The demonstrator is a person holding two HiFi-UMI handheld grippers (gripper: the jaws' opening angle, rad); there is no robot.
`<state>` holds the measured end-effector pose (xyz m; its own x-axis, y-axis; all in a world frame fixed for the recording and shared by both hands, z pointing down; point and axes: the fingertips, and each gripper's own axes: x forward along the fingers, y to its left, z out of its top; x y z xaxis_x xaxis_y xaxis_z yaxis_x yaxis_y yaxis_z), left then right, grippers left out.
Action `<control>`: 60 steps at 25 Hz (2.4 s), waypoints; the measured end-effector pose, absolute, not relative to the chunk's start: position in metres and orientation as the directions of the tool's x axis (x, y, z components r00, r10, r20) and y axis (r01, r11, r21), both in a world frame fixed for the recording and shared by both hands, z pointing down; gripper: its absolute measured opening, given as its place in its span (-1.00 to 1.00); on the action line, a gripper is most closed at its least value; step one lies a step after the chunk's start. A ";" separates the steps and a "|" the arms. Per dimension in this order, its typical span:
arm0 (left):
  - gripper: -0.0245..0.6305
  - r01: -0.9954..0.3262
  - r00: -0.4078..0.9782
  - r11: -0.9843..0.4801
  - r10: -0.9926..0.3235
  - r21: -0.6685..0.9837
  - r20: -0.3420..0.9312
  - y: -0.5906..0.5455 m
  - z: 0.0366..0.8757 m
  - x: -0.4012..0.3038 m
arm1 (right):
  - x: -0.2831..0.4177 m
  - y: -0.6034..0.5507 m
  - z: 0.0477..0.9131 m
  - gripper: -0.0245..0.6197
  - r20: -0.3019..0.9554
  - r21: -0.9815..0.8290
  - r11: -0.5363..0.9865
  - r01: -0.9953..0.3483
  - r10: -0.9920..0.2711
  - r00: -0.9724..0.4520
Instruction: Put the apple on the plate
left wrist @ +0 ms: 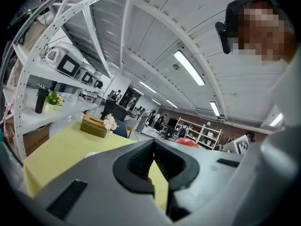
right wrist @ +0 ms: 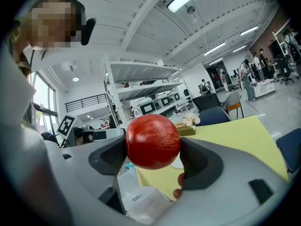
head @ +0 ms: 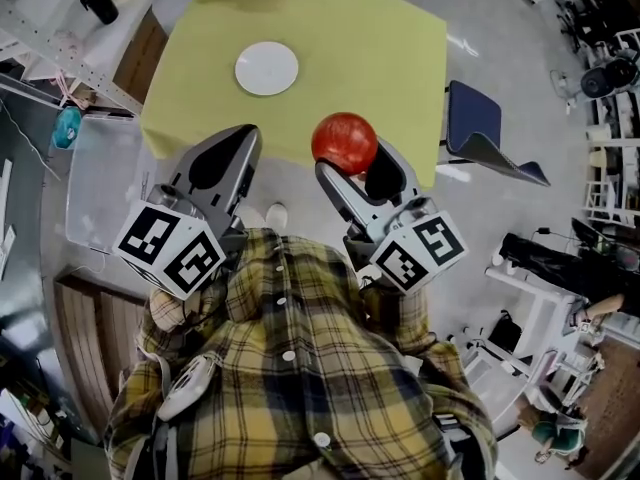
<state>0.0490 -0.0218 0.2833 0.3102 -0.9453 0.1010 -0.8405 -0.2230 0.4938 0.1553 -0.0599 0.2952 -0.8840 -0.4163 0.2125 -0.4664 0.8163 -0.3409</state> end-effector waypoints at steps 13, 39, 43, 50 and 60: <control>-0.90 -0.824 0.328 -0.217 -0.936 0.523 0.129 -0.060 0.301 -0.006 | 0.094 -0.098 0.315 0.14 0.247 -0.369 0.799 -0.475 -0.409 -0.879; -0.90 -0.683 0.635 -0.481 -0.763 0.550 0.122 -0.191 0.303 -0.142 | -0.027 -0.194 0.321 0.14 0.298 -0.353 0.563 -0.747 -0.690 -0.660; -0.90 -0.682 0.635 -0.463 -0.759 0.567 0.144 -0.195 0.316 -0.149 | -0.033 -0.199 0.332 0.14 0.318 -0.362 0.549 -0.753 -0.687 -0.654; -0.90 -0.691 0.618 -0.431 -0.768 0.581 0.166 -0.200 0.323 -0.140 | -0.027 -0.205 0.337 0.14 0.351 -0.363 0.573 -0.735 -0.647 -0.677; -0.90 -0.728 0.550 -0.363 -0.816 0.582 0.180 -0.201 0.326 -0.138 | -0.029 -0.225 0.339 0.14 0.346 -0.384 0.638 -0.667 -0.571 -0.745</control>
<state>-0.1376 -0.2012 0.3264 0.5499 -0.8157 0.1797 -0.7280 -0.3626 0.5819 -0.0293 -0.2249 0.3393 -0.7448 -0.5706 0.3459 -0.6673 0.6383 -0.3838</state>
